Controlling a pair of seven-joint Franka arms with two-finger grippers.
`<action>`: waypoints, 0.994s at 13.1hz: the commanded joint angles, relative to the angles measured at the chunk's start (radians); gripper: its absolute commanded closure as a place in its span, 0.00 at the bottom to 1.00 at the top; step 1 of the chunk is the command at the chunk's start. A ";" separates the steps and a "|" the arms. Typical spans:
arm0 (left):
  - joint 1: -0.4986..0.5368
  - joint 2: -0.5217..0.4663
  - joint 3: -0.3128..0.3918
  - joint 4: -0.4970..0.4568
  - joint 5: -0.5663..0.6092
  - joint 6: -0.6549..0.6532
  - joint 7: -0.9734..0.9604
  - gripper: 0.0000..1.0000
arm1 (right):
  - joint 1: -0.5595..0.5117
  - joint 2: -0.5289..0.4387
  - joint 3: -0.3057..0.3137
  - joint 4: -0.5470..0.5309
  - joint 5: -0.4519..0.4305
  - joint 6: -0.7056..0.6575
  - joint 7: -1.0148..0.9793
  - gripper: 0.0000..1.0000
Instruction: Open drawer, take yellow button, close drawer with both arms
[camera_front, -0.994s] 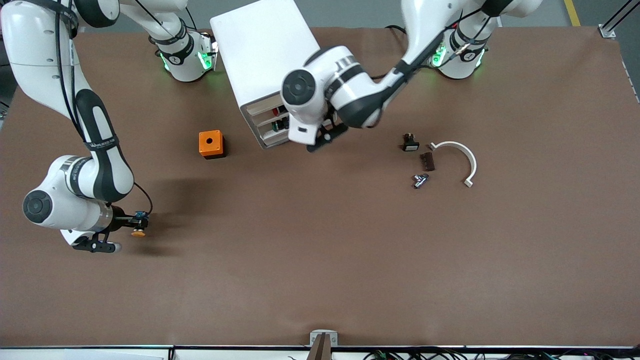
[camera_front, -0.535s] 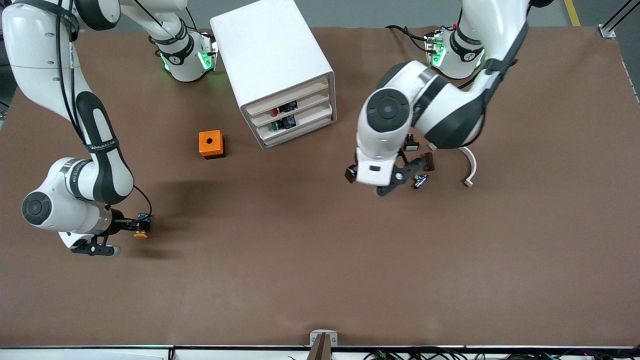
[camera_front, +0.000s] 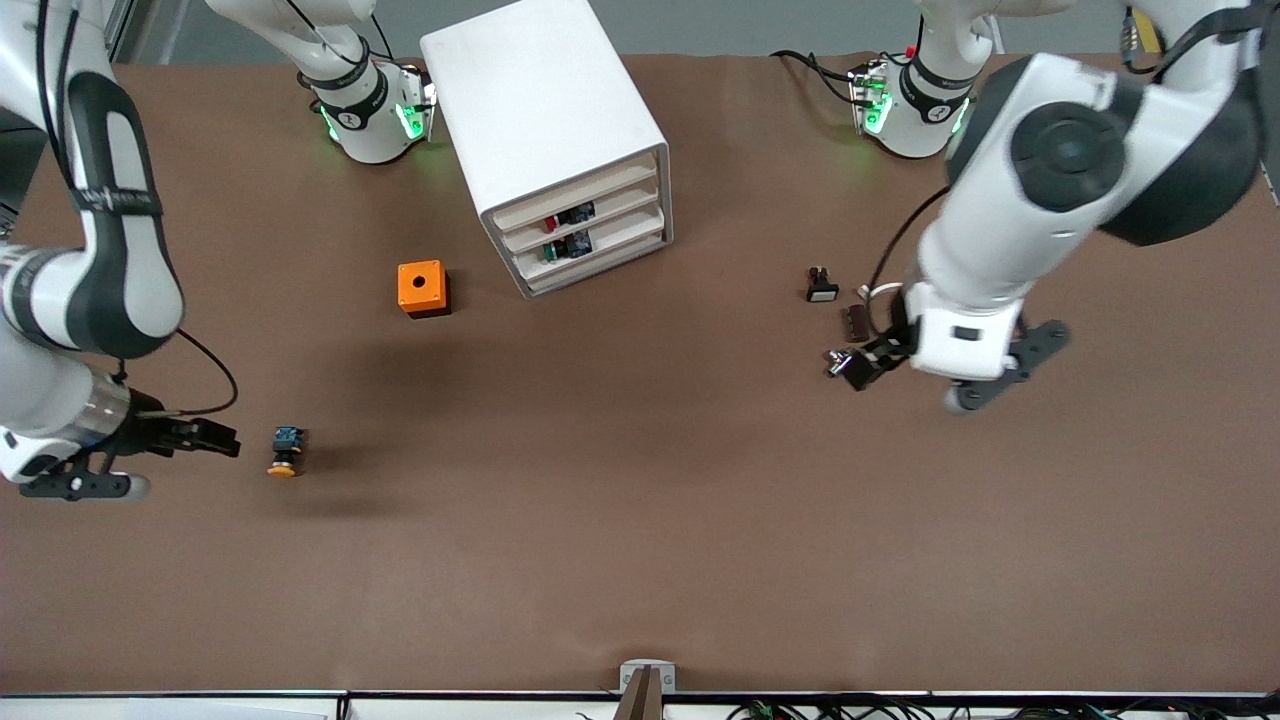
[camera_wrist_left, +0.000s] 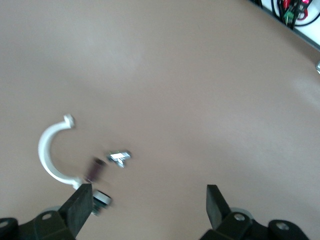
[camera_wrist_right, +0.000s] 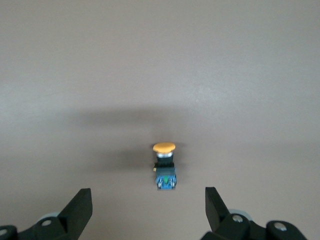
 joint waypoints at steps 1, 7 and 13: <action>0.050 -0.071 -0.009 -0.022 0.006 -0.042 0.135 0.00 | 0.014 -0.132 0.014 -0.033 -0.015 -0.087 0.027 0.00; 0.165 -0.190 0.055 -0.036 -0.026 -0.151 0.397 0.00 | 0.040 -0.352 0.021 -0.043 -0.021 -0.288 0.235 0.00; 0.046 -0.416 0.374 -0.249 -0.190 -0.194 0.825 0.00 | 0.053 -0.446 0.021 -0.062 -0.042 -0.328 0.252 0.00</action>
